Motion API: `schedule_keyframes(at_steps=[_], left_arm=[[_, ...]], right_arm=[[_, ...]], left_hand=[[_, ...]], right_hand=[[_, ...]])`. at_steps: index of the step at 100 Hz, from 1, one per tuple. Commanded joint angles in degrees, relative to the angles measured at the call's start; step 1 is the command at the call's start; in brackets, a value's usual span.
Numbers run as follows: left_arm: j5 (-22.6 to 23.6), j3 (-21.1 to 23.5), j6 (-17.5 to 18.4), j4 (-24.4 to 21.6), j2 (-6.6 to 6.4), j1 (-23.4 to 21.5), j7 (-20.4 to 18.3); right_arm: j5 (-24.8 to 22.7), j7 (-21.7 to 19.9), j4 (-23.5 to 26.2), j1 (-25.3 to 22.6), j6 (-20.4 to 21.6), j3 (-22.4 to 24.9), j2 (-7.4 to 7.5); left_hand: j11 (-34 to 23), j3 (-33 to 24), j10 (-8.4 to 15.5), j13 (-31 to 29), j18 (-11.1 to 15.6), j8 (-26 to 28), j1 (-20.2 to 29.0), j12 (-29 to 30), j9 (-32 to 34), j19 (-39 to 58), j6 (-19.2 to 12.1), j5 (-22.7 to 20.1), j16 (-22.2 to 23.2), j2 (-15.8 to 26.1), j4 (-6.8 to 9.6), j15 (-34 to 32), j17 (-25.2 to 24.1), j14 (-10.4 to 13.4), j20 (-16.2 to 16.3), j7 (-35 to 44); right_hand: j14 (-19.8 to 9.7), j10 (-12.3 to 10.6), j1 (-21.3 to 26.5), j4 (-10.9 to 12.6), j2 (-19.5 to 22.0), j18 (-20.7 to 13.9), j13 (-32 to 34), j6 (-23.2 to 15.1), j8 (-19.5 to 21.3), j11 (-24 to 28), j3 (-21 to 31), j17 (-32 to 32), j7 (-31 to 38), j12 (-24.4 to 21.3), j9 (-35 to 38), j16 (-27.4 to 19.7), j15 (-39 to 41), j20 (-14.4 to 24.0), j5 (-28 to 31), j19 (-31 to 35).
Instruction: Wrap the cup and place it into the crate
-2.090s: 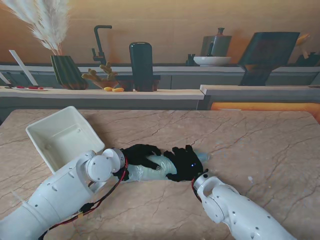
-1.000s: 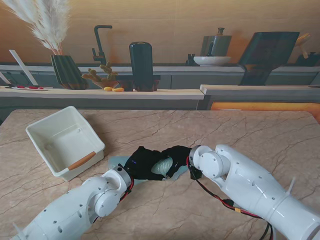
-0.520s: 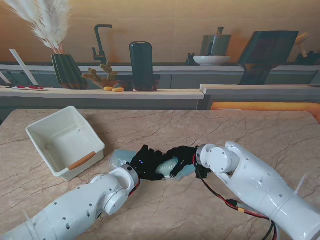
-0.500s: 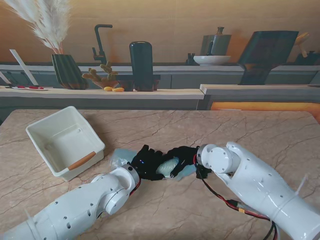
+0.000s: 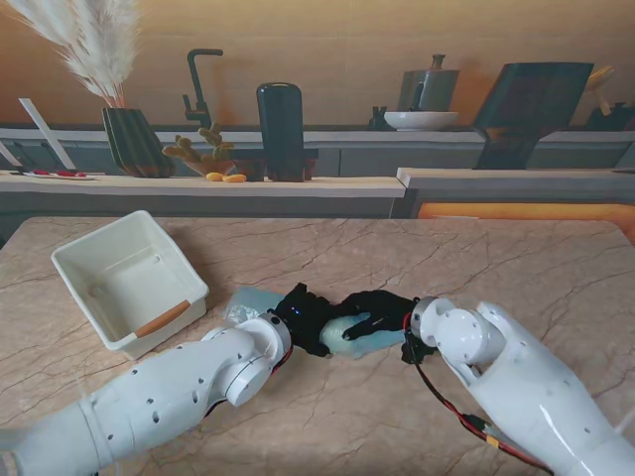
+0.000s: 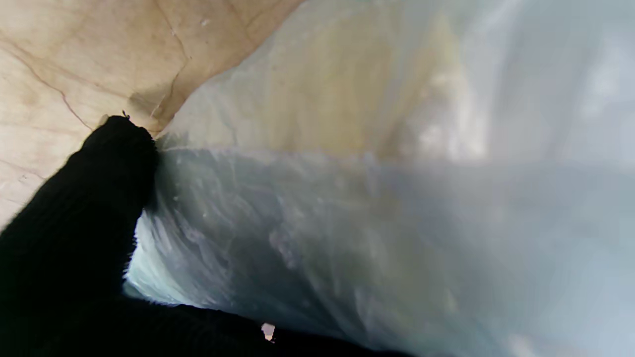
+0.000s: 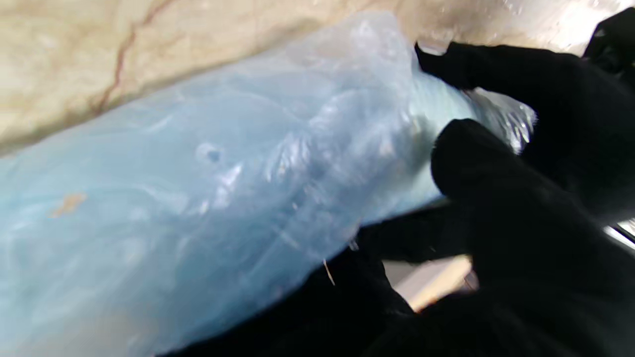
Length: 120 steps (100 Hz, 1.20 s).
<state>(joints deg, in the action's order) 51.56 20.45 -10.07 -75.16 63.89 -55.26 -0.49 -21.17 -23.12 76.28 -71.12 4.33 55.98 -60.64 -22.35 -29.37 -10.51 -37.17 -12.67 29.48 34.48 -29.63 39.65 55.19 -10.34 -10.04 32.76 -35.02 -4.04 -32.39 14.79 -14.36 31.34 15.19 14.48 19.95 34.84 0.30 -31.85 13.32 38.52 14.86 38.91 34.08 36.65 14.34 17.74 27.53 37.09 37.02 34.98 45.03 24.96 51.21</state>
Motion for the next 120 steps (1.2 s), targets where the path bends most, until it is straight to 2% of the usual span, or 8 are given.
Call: schedule_keyframes(at_steps=[1, 22, 50, 81, 91, 96, 103, 120], left_arm=[[0.0, -1.1, -0.6, 7.0, -1.27, -2.1, -2.8], [-1.1, -0.4, 0.2, 7.5, -1.17, -2.2, -3.0], [-2.1, 0.4, 2.3, 8.1, -1.0, -2.1, -2.7], [-6.6, -1.5, 4.4, 12.4, 0.32, 0.5, -3.5], [-8.5, -4.2, 5.8, 14.4, 1.21, 3.0, -4.3], [-9.0, -5.0, 6.9, 15.4, 1.51, 3.7, -4.4], [-8.5, -5.2, 8.6, 16.1, 1.62, 4.1, -3.2], [-5.2, -3.3, 10.9, 15.9, 1.17, 3.4, 1.1]], right_arm=[[-0.5, 2.5, 4.2, -3.3, 2.0, 0.6, 0.1], [-6.9, 15.4, 13.3, -13.3, 2.6, 8.3, -1.62], [-14.7, 30.9, 21.1, -23.2, 3.4, 12.8, -3.68], [-18.5, 39.9, 24.6, -28.8, 3.9, 14.2, -4.82], [-19.5, 42.0, 26.1, -30.8, 2.5, 14.5, -5.08], [-20.2, 43.4, 26.7, -31.7, 1.7, 14.5, -5.22], [-21.0, 45.0, 27.3, -32.6, 0.9, 14.3, -5.4], [-20.8, 45.6, 28.2, -33.8, 0.8, 14.6, -5.55]], left_hand=[[-3.3, -13.6, 3.7, -7.7, 4.0, 2.0, 19.1, -2.7, 6.5, 11.3, 16.7, -14.6, 4.1, 4.7, -0.12, -7.0, 7.4, 3.8, 5.1, 23.6], [-1.8, -13.1, 3.1, -11.4, 4.7, 1.2, 23.6, -5.6, 6.6, 11.5, 17.4, -13.6, 9.2, 4.9, -0.74, -5.3, 13.4, 4.1, 5.1, 23.1], [-2.0, -13.5, 2.7, -13.5, 4.9, -0.7, 23.7, -2.7, 7.3, 10.9, 17.6, -15.4, 10.0, 6.1, -0.64, -4.2, 15.6, 5.0, 4.2, 21.7], [2.2, -14.1, 3.8, -16.8, 3.2, 3.8, 27.9, -10.8, 15.4, 16.1, 12.0, -19.4, 9.7, 5.6, -1.34, -9.6, 20.2, 5.0, 4.1, 32.8], [1.8, -14.0, 3.5, -15.6, 2.4, 7.1, 29.1, -15.7, 14.5, 20.0, 12.2, -18.9, 13.6, 6.1, -0.86, -14.2, 20.7, 4.0, 8.1, 38.3], [2.1, -14.1, 3.4, -15.4, 1.9, 8.5, 29.5, -19.2, 14.2, 20.9, 12.5, -18.5, 16.6, 6.0, -0.55, -15.9, 20.9, 3.5, 13.4, 40.0], [0.2, -14.8, 3.4, -15.4, 1.9, 10.1, 29.6, -21.9, 13.5, 23.3, 12.4, -18.4, 19.5, 5.7, 0.01, -18.6, 21.1, 3.3, 17.2, 41.8], [-4.1, -17.0, 3.7, -16.8, 2.1, 14.1, 29.2, -26.6, 12.2, 27.0, 11.5, -17.8, 24.1, 5.0, 0.89, -23.1, 23.1, 3.6, 22.7, 46.0]], right_hand=[[0.0, -3.0, -2.9, -0.1, 1.8, 1.0, -2.0, -10.7, 0.7, -3.6, -2.4, -1.7, 4.9, -2.4, -3.6, -2.6, -5.4, -0.8, 5.9, -3.6], [1.5, -3.0, -5.9, -0.7, 4.4, 3.2, -4.9, -10.0, -0.9, -9.8, -5.3, -2.9, 1.1, -5.4, -7.9, -6.8, -16.1, -1.5, 1.9, -14.7], [1.8, -2.8, -7.0, -0.8, 5.3, 3.9, -3.8, -10.1, -0.9, -10.2, -5.8, -1.9, 1.4, -5.5, -6.8, -6.8, -17.0, -0.2, 2.8, -17.0], [1.8, -2.6, -7.1, -0.7, 6.0, 4.0, -3.1, -10.4, -0.8, -10.5, -5.9, -1.0, 1.7, -5.4, -5.6, -6.4, -16.8, 1.3, 3.8, -18.3], [1.9, -2.4, -7.1, -0.7, 6.4, 4.0, -2.9, -10.5, -0.8, -10.4, -5.9, -0.9, 1.9, -5.3, -5.2, -6.3, -16.7, 1.8, 4.1, -18.5], [1.8, -2.5, -7.1, -0.7, 6.4, 4.0, -2.6, -10.7, -0.7, -10.3, -6.0, -0.7, 2.0, -5.2, -4.8, -6.2, -16.6, 2.0, 4.5, -18.6], [1.7, -2.5, -7.1, -0.6, 6.7, 4.1, -2.2, -11.0, -0.6, -10.1, -6.0, -0.4, 2.3, -5.1, -4.1, -6.1, -16.3, 2.2, 5.2, -18.6], [1.7, -2.4, -7.5, -0.6, 8.9, 4.0, -2.0, -11.6, -0.5, -10.1, -6.4, -0.1, 2.9, -5.0, -2.9, -5.9, -16.2, 2.8, 6.4, -18.9]])
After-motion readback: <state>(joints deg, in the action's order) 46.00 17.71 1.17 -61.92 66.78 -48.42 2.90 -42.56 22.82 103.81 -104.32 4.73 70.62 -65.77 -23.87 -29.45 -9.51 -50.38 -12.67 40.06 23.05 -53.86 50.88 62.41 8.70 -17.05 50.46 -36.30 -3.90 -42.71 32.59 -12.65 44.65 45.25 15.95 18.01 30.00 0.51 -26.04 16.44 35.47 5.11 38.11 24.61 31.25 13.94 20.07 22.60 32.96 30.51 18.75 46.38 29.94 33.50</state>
